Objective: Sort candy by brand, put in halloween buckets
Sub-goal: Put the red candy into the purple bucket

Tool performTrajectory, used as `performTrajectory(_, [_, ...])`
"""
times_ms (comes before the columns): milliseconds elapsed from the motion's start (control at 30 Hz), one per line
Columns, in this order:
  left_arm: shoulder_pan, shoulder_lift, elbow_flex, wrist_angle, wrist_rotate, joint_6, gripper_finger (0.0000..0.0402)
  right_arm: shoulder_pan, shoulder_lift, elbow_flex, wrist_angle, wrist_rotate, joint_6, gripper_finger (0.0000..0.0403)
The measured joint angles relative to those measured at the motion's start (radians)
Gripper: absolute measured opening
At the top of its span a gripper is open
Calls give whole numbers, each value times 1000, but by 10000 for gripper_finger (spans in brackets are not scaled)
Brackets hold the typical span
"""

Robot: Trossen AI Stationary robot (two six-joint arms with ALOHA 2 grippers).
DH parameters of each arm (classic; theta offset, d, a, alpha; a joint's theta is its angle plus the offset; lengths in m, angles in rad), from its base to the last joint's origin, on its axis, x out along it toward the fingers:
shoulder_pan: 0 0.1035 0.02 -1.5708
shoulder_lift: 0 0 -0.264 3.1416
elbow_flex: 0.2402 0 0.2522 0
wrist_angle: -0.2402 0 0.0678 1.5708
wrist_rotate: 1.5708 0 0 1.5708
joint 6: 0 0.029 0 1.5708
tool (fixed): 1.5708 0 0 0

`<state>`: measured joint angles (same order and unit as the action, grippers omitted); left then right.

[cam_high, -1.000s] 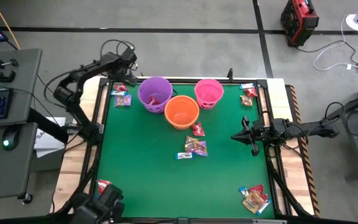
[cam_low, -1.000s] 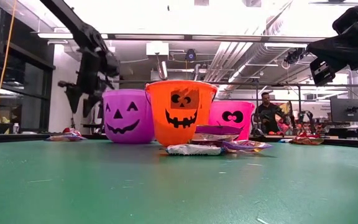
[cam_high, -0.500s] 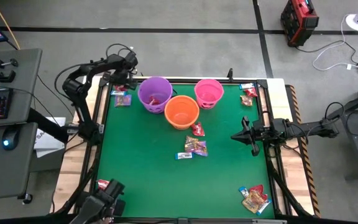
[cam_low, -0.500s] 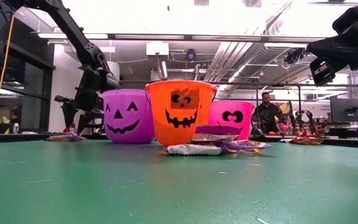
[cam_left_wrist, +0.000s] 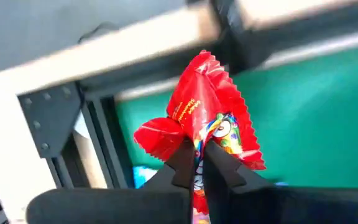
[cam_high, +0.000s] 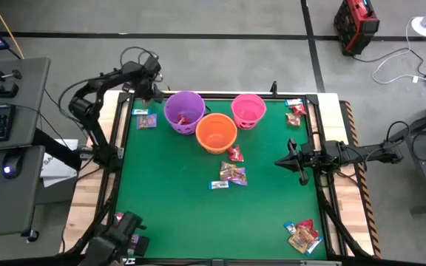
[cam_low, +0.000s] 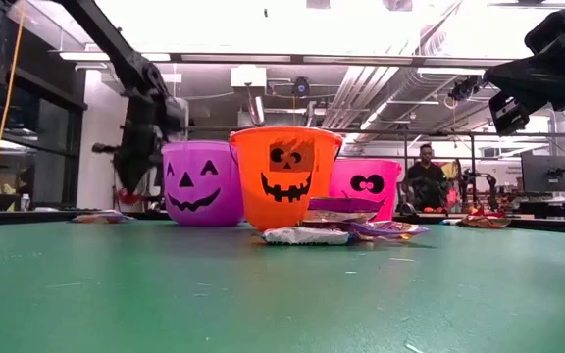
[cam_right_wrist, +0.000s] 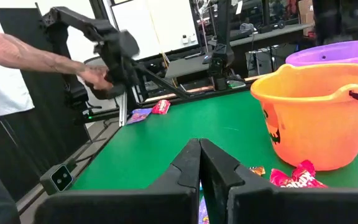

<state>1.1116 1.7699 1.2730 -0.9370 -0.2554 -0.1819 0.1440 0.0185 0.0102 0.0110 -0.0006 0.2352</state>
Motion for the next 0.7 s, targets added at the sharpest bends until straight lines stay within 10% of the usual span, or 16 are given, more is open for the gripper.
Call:
performTrajectory(300, [-112,-336,28,75,199,-8,1,0,0,0,0,0,0,0])
performTrajectory(700, [-610,-489,8,164,246,-29,1,0,0,0,0,0,0,0])
